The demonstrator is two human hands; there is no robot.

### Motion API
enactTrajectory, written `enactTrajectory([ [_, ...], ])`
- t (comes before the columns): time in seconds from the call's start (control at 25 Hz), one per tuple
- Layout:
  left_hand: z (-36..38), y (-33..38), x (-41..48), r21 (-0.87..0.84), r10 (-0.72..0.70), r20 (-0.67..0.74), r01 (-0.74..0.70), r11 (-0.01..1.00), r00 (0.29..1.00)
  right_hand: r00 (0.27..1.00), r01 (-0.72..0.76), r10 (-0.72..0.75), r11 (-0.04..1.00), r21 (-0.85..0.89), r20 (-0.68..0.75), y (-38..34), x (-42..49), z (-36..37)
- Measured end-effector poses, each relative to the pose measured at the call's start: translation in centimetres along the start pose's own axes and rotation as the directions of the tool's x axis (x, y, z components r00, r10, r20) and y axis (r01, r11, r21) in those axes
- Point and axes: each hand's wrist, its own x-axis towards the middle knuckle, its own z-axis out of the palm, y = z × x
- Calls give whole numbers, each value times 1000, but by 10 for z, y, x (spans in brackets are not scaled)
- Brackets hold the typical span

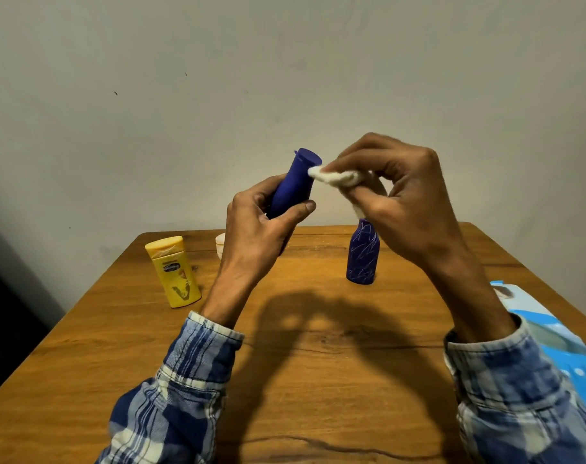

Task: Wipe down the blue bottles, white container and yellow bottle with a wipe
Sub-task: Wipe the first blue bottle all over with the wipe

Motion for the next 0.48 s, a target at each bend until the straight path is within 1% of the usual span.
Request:
enactTrajectory([
  [0.08,0,0,0,-46,-61,51,63,997,997,981,-85,92,995,48,-169,5,0,0],
  [0.12,0,0,0,-74,-75,89,81,994,993,968,-108,124,991,81,-220,6,0,1],
  [0.16,0,0,0,-112,-74,135,89,990,988,963,-116,137,988,101,-234,6,-1,5],
  [0.28,-2,5,-2,-264,-65,257,135,955,964,984,-93,110,987,128,-139,2,-3,21],
  [0.32,-2,7,-2,-291,-73,285,159,943,956,988,-86,101,987,132,-116,2,-4,24],
  [0.44,-3,6,-3,-323,-83,365,210,923,927,984,-105,124,983,147,-125,4,-6,24],
  [0.48,-3,6,-2,-329,-84,384,221,918,919,986,-89,108,986,142,-130,5,-6,21],
])
